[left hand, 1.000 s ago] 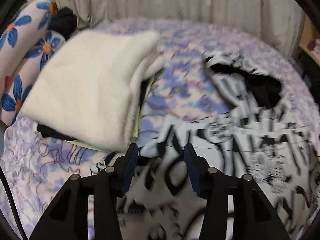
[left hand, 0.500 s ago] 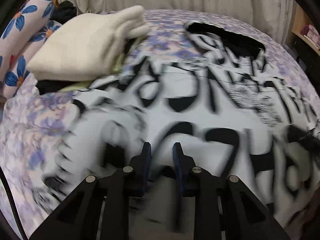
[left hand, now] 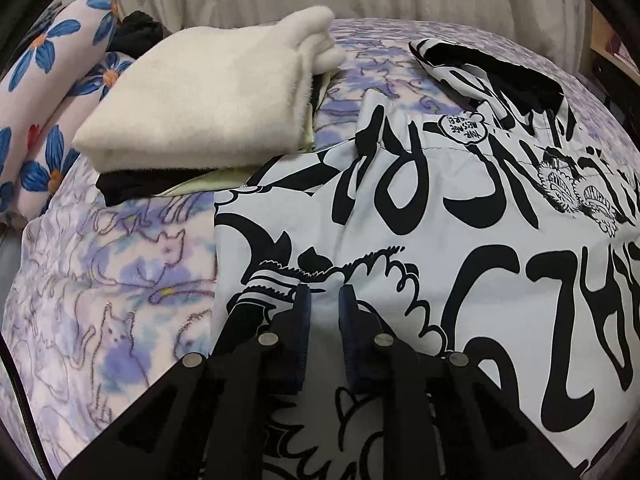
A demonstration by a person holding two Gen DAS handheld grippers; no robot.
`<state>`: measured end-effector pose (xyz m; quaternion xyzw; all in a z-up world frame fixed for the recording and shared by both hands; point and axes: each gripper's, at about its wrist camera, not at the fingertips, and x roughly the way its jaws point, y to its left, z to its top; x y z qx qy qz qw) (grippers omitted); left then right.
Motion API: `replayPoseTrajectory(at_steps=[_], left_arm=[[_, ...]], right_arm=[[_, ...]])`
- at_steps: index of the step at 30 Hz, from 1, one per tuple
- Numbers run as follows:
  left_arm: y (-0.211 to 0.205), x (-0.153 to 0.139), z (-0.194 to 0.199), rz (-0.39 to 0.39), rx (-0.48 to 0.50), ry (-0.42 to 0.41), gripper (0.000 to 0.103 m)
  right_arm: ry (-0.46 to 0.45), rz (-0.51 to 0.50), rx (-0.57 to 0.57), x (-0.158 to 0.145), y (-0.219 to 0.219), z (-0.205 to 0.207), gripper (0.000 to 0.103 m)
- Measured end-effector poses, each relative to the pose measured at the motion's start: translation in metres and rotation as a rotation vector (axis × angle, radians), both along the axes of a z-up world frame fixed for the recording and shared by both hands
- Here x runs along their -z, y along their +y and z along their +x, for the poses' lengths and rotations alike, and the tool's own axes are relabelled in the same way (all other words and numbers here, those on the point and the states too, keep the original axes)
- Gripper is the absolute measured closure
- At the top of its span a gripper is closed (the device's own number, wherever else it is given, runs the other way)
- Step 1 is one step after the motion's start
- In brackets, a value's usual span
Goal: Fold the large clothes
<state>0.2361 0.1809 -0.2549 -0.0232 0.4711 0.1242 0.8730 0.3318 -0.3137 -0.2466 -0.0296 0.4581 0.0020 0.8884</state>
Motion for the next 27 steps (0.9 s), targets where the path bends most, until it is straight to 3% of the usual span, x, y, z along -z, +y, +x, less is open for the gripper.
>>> replayPoseTrajectory(at_steps=[6,8,15,18,22,24,27], left_arm=[[0.000,-0.008,0.001,-0.035,-0.021,0.024,0.089],[-0.002,-0.014,-0.003,-0.044,-0.023,0.032,0.083],[-0.019,-0.041,-0.001,-0.123,-0.010,0.011,0.079],[-0.029,-0.047,0.024,-0.137,0.023,-0.012,0.079],[-0.042,-0.048,0.071,-0.123,0.076,-0.047,0.079],[-0.039,-0.042,0.093,-0.118,0.075,-0.041,0.079],[-0.022,-0.025,0.123,-0.116,0.041,0.000,0.079]], right_arm=[[0.006,0.041,0.030,-0.012,0.006,-0.008,0.101],[0.001,0.069,0.029,-0.020,0.009,-0.016,0.100],[0.008,0.165,-0.107,-0.040,0.065,-0.021,0.100],[0.024,0.204,-0.214,-0.040,0.109,-0.006,0.100],[0.015,0.173,-0.336,-0.034,0.168,0.014,0.100],[0.019,0.151,-0.366,-0.026,0.183,0.029,0.100],[0.008,0.101,-0.320,-0.015,0.177,0.050,0.100]])
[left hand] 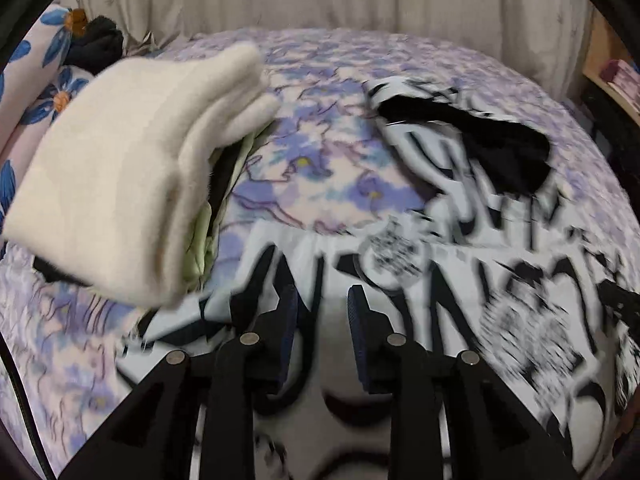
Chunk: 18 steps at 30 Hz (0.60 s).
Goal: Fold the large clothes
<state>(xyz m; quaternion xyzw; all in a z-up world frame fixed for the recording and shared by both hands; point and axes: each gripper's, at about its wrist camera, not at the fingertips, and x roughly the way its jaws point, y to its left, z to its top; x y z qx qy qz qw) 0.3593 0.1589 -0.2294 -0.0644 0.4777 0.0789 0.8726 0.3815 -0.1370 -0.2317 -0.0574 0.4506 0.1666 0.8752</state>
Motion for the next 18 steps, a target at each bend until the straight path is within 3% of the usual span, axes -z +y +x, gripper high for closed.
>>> replayPoseTrajectory(at_steps=[3,5,7,9,13,18], left_arm=[[0.020,0.016,0.014,-0.020,-0.023,0.031,0.083],[0.026,0.018,0.014,-0.027,-0.014,0.019,0.084],[0.027,0.018,0.013,-0.017,-0.002,0.008,0.084],[0.028,0.019,0.012,-0.022,0.006,0.002,0.084],[0.028,0.019,0.011,-0.022,0.005,0.001,0.084],[0.025,0.016,0.014,-0.012,0.007,0.022,0.084]], right_arm=[[-0.001,0.000,0.099,0.007,-0.037,0.025,0.101],[-0.022,-0.060,0.189,0.008,-0.066,0.034,0.102],[-0.020,-0.050,0.253,0.009,-0.097,0.041,0.103],[0.020,0.023,0.255,0.014,-0.121,0.044,0.103],[0.008,-0.055,0.232,0.016,-0.114,0.038,0.103],[0.027,-0.065,0.249,0.015,-0.110,0.037,0.103]])
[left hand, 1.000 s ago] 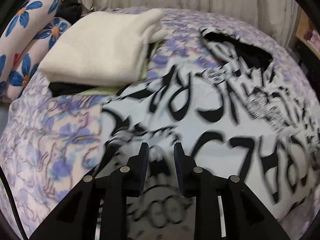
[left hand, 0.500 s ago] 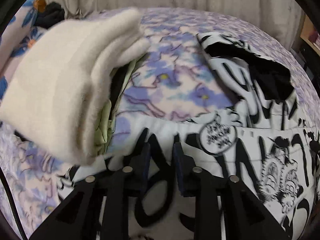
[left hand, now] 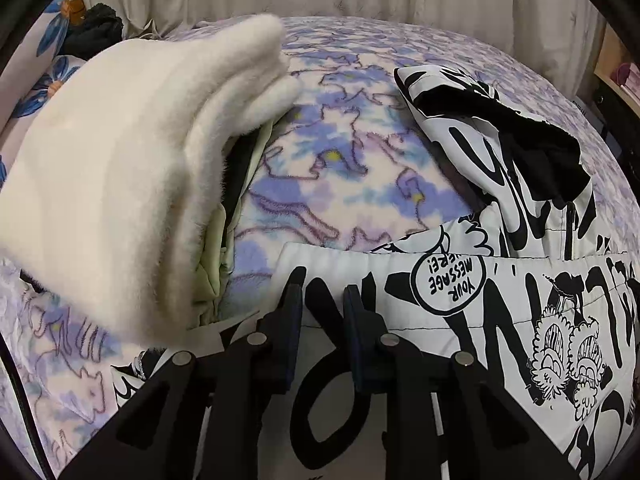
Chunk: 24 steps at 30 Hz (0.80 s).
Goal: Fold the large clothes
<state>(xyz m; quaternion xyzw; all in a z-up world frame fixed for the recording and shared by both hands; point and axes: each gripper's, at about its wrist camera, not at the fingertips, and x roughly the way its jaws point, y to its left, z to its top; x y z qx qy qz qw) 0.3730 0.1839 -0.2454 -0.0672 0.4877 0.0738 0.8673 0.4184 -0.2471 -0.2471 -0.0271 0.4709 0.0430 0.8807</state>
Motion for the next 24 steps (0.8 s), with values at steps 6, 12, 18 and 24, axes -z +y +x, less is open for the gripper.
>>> replayPoseTrajectory(at_steps=[6,12,18,24], left_arm=[[-0.006,-0.015,0.007,-0.044,0.017,0.041,0.057],[-0.014,-0.049,0.016,-0.078,0.063,0.038,0.041],[-0.026,-0.078,0.026,-0.112,0.134,0.078,0.036],[-0.035,-0.105,0.041,-0.160,0.204,0.121,0.033]], right_arm=[[0.072,0.021,-0.003,-0.011,0.004,-0.001,0.101],[0.114,0.081,-0.022,-0.044,0.014,0.000,0.100],[0.186,0.158,-0.024,-0.067,0.029,0.004,0.067],[0.254,0.202,-0.047,-0.090,0.047,0.013,0.059]])
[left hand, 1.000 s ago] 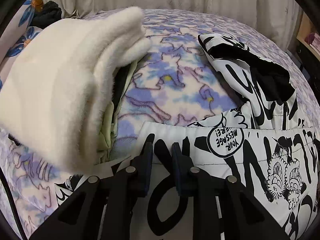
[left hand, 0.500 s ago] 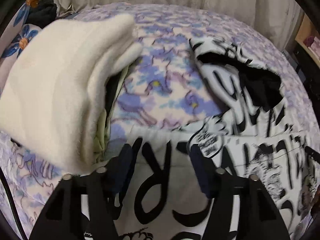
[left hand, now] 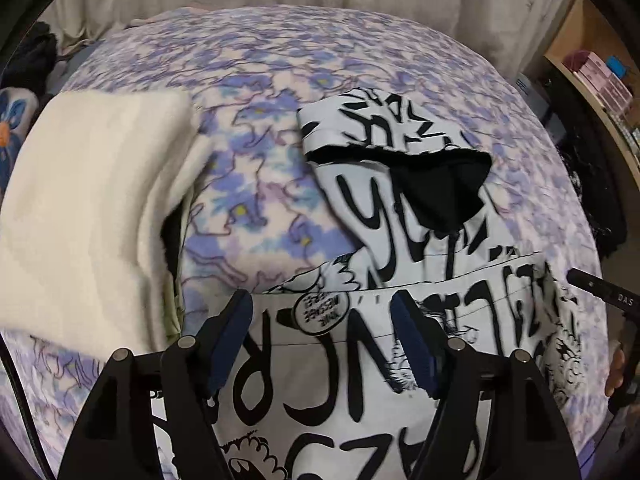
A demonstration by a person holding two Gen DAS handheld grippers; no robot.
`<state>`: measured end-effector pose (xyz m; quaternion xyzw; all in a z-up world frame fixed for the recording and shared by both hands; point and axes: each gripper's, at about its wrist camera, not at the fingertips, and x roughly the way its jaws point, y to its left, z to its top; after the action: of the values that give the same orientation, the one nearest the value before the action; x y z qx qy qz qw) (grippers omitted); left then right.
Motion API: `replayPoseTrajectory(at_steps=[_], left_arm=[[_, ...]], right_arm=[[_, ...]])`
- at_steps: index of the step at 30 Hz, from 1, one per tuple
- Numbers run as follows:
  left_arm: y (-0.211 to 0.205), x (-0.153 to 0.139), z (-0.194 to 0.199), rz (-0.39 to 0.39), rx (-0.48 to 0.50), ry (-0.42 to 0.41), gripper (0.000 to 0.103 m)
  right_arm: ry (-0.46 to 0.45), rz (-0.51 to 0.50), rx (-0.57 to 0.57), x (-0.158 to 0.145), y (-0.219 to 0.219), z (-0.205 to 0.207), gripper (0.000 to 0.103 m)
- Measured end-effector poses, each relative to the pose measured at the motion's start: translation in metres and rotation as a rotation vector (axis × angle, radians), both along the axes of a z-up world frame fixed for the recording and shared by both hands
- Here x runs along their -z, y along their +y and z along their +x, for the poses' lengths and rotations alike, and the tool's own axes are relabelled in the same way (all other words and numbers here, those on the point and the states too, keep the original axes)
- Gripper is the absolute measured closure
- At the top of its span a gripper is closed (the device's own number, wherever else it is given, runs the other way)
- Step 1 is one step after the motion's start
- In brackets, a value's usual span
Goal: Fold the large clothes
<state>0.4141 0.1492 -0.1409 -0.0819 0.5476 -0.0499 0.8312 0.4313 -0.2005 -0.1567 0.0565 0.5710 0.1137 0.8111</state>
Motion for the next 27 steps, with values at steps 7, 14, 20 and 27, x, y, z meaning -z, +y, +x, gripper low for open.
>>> replayPoseTrajectory(at_steps=[7,14,20,27], left_arm=[[0.008,-0.034,0.034,-0.020,0.029,0.000,0.032],[0.015,-0.047,0.069,-0.033,0.042,0.015,0.029],[0.018,-0.030,0.107,-0.072,0.032,0.031,0.029],[0.028,0.021,0.146,-0.122,-0.045,0.060,0.029]], right_arm=[[0.002,-0.027,-0.026,-0.039,0.018,0.030,0.058],[-0.055,-0.018,-0.051,-0.075,0.035,0.062,0.044],[-0.055,0.059,-0.039,-0.068,0.052,0.099,0.043],[-0.001,0.109,-0.024,-0.017,0.069,0.148,0.043]])
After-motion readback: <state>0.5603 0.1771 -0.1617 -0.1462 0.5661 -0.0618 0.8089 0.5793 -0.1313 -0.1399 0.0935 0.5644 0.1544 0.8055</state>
